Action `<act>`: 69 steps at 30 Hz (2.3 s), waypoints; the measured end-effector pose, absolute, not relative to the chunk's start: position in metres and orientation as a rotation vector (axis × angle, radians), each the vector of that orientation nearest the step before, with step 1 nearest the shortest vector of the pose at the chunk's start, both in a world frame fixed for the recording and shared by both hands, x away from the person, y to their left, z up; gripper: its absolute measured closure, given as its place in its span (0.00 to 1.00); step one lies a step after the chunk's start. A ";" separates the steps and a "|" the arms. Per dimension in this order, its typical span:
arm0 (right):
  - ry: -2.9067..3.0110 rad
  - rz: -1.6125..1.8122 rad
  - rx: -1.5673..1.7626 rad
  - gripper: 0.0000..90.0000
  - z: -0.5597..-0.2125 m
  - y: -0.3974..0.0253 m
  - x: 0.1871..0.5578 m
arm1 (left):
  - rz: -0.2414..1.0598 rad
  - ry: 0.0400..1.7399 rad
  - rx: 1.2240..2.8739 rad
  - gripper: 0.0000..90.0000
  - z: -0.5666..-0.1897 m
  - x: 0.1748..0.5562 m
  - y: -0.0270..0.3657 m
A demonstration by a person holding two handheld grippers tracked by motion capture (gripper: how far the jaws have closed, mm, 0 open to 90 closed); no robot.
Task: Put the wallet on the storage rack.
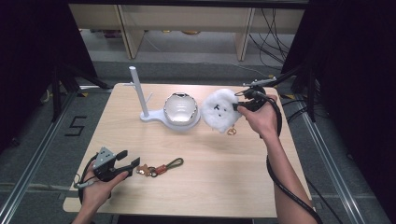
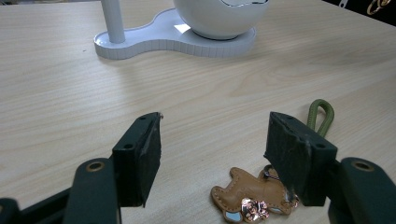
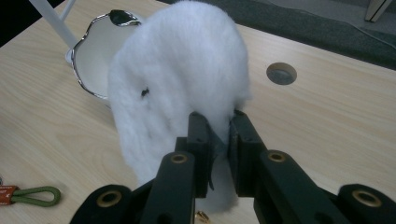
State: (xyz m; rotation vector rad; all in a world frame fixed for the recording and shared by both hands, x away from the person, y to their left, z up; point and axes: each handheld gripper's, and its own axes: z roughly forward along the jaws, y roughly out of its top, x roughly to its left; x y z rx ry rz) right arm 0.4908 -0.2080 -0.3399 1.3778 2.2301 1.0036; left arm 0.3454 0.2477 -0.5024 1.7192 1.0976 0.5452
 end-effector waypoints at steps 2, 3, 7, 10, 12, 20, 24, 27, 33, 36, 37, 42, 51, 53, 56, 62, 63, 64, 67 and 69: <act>2.230 1.004 1.373 0.90 -0.339 -0.207 0.491 | 0.545 1.097 1.720 0.39 -0.502 0.345 0.248; 2.225 1.007 1.385 0.90 -0.338 -0.205 0.492 | 0.545 1.098 1.719 0.39 -0.502 0.345 0.247; 2.221 1.013 1.389 0.90 -0.337 -0.204 0.493 | 0.546 1.097 1.719 0.39 -0.502 0.346 0.247; 2.216 1.013 1.366 0.90 -0.337 -0.203 0.495 | 0.549 1.097 1.717 0.39 -0.502 0.346 0.248; 2.213 1.010 1.388 0.90 -0.336 -0.202 0.495 | 0.550 1.097 1.716 0.39 -0.502 0.346 0.248; 2.214 1.023 1.353 0.90 -0.333 -0.196 0.499 | 0.549 1.097 1.717 0.39 -0.502 0.346 0.248; 2.211 1.022 1.338 0.90 -0.333 -0.194 0.501 | 0.550 1.099 1.714 0.39 -0.502 0.346 0.248; 2.206 1.029 1.363 0.90 -0.331 -0.190 0.502 | 0.550 1.101 1.714 0.39 -0.502 0.345 0.248; 2.200 1.037 1.353 0.90 -0.329 -0.185 0.504 | 0.550 1.095 1.710 0.39 -0.502 0.346 0.249; 2.203 1.042 1.329 0.90 -0.328 -0.183 0.506 | 0.557 1.099 1.712 0.39 -0.501 0.345 0.249; 2.203 1.042 1.329 0.90 -0.328 -0.183 0.506 | 0.559 1.102 1.716 0.39 -0.501 0.345 0.249; 2.207 1.035 1.321 0.90 -0.328 -0.178 0.508 | 0.559 1.103 1.714 0.39 -0.501 0.345 0.250; 2.218 1.029 1.305 0.90 -0.323 -0.167 0.514 | 0.559 1.103 1.711 0.39 -0.501 0.345 0.250; 2.219 1.026 1.291 0.90 -0.323 -0.165 0.516 | 0.559 1.106 1.708 0.39 -0.501 0.345 0.250; 2.221 1.029 1.271 0.90 -0.323 -0.162 0.518 | 0.561 1.103 1.710 0.39 -0.501 0.345 0.251; 2.234 1.023 1.269 0.90 -0.321 -0.154 0.522 | 0.552 1.098 1.704 0.39 -0.502 0.345 0.250; 2.237 1.025 1.274 0.90 -0.321 -0.152 0.522 | 0.552 1.097 1.703 0.39 -0.502 0.345 0.250; 2.242 1.023 1.259 0.90 -0.321 -0.151 0.524 | 0.552 1.097 1.703 0.39 -0.502 0.345 0.250; 2.246 1.026 1.267 0.90 -0.320 -0.147 0.525 | 0.558 1.105 1.712 0.39 -0.501 0.345 0.250; 2.250 1.023 1.257 0.90 -0.321 -0.144 0.526 | 0.559 1.103 1.711 0.39 -0.501 0.345 0.251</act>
